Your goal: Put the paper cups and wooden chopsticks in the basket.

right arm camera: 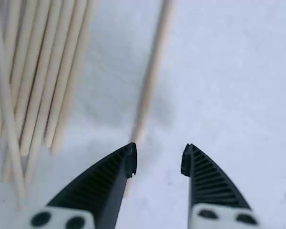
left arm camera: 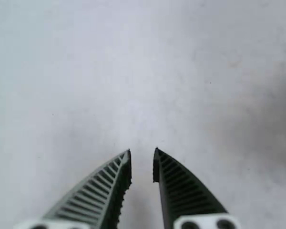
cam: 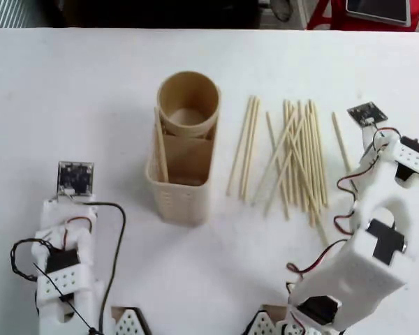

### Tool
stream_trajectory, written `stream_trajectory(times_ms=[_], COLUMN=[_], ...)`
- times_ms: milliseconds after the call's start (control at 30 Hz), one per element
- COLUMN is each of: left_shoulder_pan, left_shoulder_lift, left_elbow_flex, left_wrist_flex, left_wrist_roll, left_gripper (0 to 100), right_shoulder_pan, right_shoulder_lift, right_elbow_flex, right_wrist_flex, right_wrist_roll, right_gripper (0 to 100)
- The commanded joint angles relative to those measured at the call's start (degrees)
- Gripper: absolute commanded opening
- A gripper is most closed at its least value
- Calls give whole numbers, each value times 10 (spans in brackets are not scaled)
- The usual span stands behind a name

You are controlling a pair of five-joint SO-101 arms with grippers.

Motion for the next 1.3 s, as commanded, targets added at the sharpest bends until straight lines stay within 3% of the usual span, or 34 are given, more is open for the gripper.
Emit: stream_trajectory(times_ms=[0, 100, 400, 533, 700, 767, 967, 1267], left_shoulder_pan=[-5, -5, -5, -5, -5, -5, -5, -5], left_shoulder_lift=[-9, -9, -9, -9, -9, -9, -9, -9], left_elbow_flex=[-1, -1, -1, -1, -1, -1, -1, -1], left_wrist_flex=[1, 1, 1, 1, 1, 1, 1, 1], left_wrist_roll=[-7, -7, -7, -7, -7, -7, -7, -7], left_gripper=[98, 98, 98, 98, 98, 98, 98, 98], right_shoulder_pan=[-17, -36, -9, 0, 1, 7, 31, 58], right_shoulder_lift=[-58, -47, 47, 80, 95, 87, -18, -309], right_elbow_flex=[-14, 12, 46, 46, 46, 46, 48, 84], right_wrist_flex=[28, 22, -142, -165, -164, -163, -102, -48], right_wrist_roll=[7, 7, 7, 11, 9, 8, -3, -126], right_gripper=[163, 163, 104, 114, 9, 20, 17, 17])
